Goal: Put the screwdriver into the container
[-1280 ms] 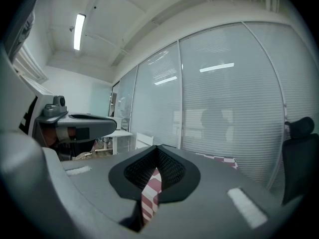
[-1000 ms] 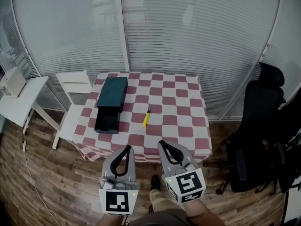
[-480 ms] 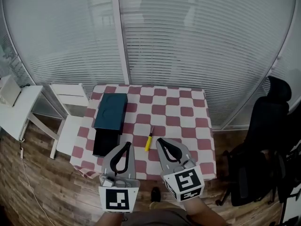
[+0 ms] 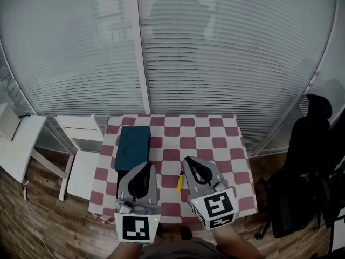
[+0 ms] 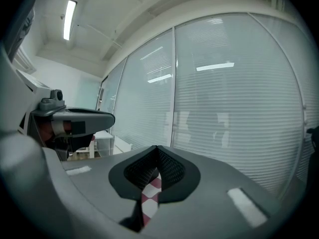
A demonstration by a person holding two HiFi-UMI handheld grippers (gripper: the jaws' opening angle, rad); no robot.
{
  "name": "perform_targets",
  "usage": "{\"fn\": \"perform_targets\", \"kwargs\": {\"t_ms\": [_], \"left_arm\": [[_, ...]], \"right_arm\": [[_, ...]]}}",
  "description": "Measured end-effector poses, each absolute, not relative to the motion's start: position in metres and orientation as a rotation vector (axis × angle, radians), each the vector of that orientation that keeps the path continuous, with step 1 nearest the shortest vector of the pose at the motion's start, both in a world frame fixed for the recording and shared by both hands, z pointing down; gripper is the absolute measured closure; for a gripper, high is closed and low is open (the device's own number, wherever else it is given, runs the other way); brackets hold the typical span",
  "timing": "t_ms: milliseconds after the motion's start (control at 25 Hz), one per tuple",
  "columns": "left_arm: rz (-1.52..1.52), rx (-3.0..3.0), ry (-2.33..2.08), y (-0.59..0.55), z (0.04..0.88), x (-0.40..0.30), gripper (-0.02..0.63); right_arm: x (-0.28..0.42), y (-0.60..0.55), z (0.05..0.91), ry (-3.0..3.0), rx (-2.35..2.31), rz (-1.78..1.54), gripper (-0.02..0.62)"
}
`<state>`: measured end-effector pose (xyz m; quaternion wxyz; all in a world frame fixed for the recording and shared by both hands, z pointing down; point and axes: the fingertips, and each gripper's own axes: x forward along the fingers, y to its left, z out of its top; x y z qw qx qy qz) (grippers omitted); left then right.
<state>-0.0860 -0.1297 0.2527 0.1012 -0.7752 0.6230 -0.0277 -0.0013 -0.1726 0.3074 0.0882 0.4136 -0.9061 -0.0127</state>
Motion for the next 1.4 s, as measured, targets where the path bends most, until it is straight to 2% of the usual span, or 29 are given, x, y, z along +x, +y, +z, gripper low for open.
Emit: {"fn": "perform_targets", "kwargs": {"t_ms": [440,920,1120,1280,1400], "left_arm": [[-0.078,-2.411,1.758,-0.172,0.264,-0.111,0.606],[-0.226,-2.605,1.759,-0.203,0.324,-0.121,0.606],[-0.313,-2.673,1.764,-0.212,0.358,-0.123,0.606],[-0.350,-2.707,1.755,-0.219,0.377,-0.124,0.606],[-0.373,-2.726,1.745,-0.226,0.389,-0.123,0.606]], "right_arm": [[-0.015,-0.208,0.330,-2.563,1.361,0.020,0.570],[-0.012,-0.218,0.448,-2.347,1.354,0.388,0.557],[-0.004,-0.209,0.511,-2.221,1.330,0.544,0.506],[-0.002,-0.201,0.545,-2.148,1.322,0.621,0.420],[-0.002,-0.196,0.561,-2.115,1.315,0.658,0.413]]}}
